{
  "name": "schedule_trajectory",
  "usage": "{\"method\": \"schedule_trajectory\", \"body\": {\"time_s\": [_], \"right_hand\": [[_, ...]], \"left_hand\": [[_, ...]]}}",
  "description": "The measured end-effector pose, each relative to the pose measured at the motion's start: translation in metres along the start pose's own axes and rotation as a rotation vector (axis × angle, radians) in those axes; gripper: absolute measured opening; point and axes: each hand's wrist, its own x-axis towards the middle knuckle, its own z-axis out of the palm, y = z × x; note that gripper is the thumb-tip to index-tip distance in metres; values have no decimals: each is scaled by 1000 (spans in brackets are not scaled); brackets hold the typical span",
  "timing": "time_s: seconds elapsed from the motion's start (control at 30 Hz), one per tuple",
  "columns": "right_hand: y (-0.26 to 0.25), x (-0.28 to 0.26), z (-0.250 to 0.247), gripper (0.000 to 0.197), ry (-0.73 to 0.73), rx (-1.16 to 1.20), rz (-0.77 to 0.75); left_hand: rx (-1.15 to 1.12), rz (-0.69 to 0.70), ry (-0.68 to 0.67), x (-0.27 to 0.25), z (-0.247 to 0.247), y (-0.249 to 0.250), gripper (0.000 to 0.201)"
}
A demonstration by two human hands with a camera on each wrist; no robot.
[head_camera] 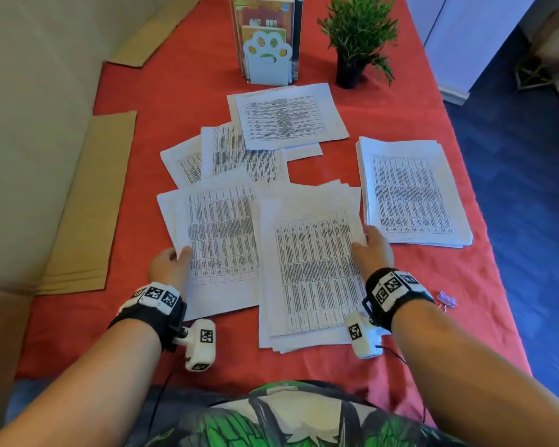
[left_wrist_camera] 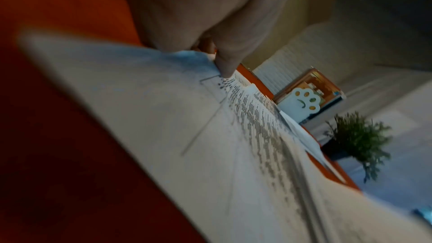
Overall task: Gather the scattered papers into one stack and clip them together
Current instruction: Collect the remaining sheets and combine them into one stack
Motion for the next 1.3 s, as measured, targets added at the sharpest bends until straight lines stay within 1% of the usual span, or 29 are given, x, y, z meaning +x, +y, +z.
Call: {"method": "schedule_trajectory", "body": {"time_s": [0.07, 0.13, 0.2, 0.3, 0.37, 0.43, 0.5, 0.6, 0.7, 0.77, 0.83, 0.87, 0.9, 0.93, 0.97, 1.03, 1.07, 1.1, 1.17, 1.2, 1.23, 1.27, 1.3], "right_hand": [[1, -1, 0, 23, 23, -123, -11], [3, -1, 4, 20, 48, -183, -30], [-1, -3, 7, 20, 51, -180, -20], [-8, -9, 6, 13, -20, -115, 21], [-9, -12, 5, 17, -29, -52, 54], [-6, -13, 3, 28, -8, -3, 60], [-5, -15, 2, 41, 7, 19, 69], [-5, -14, 3, 44, -39, 35, 66], [-10, -13, 11, 42, -122, 46, 55], [-15, -13, 16, 36, -165, 122, 87], [-17, -14, 22, 28, -212, 190, 129], [-20, -17, 25, 34, -235, 229, 166], [-22, -20, 26, 49, -272, 257, 201], [-24, -25, 29, 61, -298, 265, 219], [-24, -27, 32, 62, -307, 236, 195], [-26, -34, 34, 39, -307, 82, 95], [-25, -34, 34, 36, -299, -5, 65], [-23, -34, 32, 39, -282, -65, 42], [-19, -32, 26, 38, -235, -137, 11], [-20, -31, 22, 40, -198, -152, 3], [-22, -29, 18, 49, -144, -166, -22], [-24, -24, 15, 60, -93, -217, -64], [-28, -18, 13, 67, -46, -295, -125]], "left_hand": [[76, 67, 35, -2, -6, -7, 21], [125, 76, 87, -2, -9, -14, 19], [148, 74, 143, -1, -13, -18, 17], [107, 43, 227, 2, -23, -24, 18], [75, 31, 270, 7, -30, -26, 23], [42, 25, 293, 11, -36, -26, 29], [29, 13, 288, 12, -39, -24, 35], [50, 40, 203, 1, -30, -12, 33], [63, 85, 35, -19, -7, -1, 29], [91, 97, -100, -29, 11, 1, 29], [124, 131, -186, -36, 27, 5, 27], [141, 133, -210, -39, 34, 9, 23], [146, 124, -239, -43, 39, 13, 20], [137, 105, -274, -47, 45, 17, 23], [118, 89, -316, -52, 49, 21, 33], [37, 93, -396, -59, 54, 24, 62], [-21, 86, -432, -60, 56, 25, 76], [-44, 72, -464, -59, 55, 25, 90], [49, 27, -524, -53, 52, 24, 112], [104, -9, -550, -49, 50, 23, 120], [135, -39, -569, -42, 47, 21, 124], [164, -50, -566, -34, 45, 19, 124], [198, -47, -524, -26, 41, 21, 118]]}}
